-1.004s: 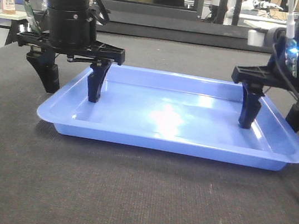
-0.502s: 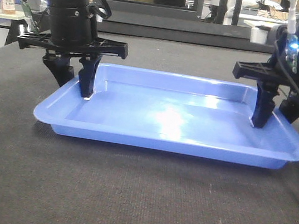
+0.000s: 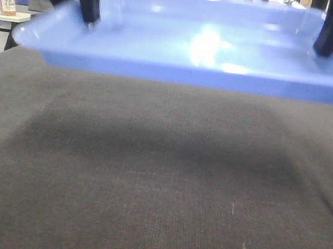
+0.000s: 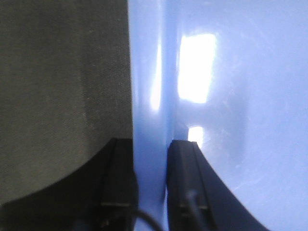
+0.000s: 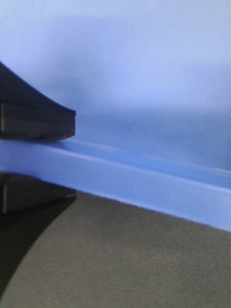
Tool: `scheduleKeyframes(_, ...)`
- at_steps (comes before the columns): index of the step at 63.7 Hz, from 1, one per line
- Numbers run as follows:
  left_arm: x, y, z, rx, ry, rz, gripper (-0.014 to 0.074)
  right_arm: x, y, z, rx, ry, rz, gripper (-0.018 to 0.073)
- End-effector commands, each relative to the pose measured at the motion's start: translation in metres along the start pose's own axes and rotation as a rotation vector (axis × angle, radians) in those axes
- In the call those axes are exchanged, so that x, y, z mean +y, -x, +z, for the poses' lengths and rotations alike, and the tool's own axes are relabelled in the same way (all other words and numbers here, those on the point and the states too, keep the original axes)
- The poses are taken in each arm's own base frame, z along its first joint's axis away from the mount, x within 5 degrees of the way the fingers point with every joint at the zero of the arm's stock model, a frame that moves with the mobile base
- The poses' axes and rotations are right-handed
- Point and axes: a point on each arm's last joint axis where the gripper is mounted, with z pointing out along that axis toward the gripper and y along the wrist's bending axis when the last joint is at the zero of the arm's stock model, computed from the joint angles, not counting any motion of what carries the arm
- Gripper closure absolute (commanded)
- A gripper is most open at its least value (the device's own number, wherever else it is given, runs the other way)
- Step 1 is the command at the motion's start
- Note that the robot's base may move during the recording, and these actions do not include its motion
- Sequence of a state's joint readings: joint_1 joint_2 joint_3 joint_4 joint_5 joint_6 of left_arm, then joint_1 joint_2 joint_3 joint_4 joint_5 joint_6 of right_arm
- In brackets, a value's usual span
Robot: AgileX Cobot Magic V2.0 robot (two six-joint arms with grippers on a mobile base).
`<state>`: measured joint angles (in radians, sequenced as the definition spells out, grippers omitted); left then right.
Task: Grab blue tray and place on right shelf
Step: 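Lift the tray up off the table with both grippers, then hold the tray raised while the base drives to the shelving rack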
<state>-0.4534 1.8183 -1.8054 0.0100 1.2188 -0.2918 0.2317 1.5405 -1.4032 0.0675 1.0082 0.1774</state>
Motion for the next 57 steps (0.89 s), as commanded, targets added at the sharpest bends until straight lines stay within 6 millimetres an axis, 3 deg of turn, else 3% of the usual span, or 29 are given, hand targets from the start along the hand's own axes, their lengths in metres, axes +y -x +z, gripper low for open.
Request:
scheduleKeyframes(1, 0.012, -0.011, -0.055, -0.039, 0.080, 0.033, 0.0638, 0.002, 0.000, -0.038, -0.099, -0.040, -0.047, 0.0501)
scheduleKeyframes(12, 0.010, -0.026, -0.102, -0.138, 0.032, 0.044, 0.0638, 0.013, -0.004, -0.062, -0.092, -0.080, -0.084, 0.0501)
scheduleKeyframes(20, 0.009, -0.035, -0.120, -0.180, 0.029, 0.058, 0.0638, 0.024, -0.003, -0.083, -0.120, -0.061, -0.087, 0.0501)
scheduleKeyframes(29, 0.011, -0.050, -0.125, -0.163, 0.011, 0.060, 0.0638, 0.031, -0.008, -0.104, -0.166, -0.030, -0.086, 0.0501)
scheduleKeyframes(41, 0.014, -0.072, -0.116, -0.092, -0.006, 0.049, 0.0638, 0.027, -0.019, -0.120, -0.161, -0.033, -0.083, 0.0501)
scheduleKeyframes(57, 0.012, -0.077, -0.114, -0.067, -0.048, 0.040, 0.0638, 0.023, -0.031, -0.116, -0.116, -0.047, -0.086, 0.0501)
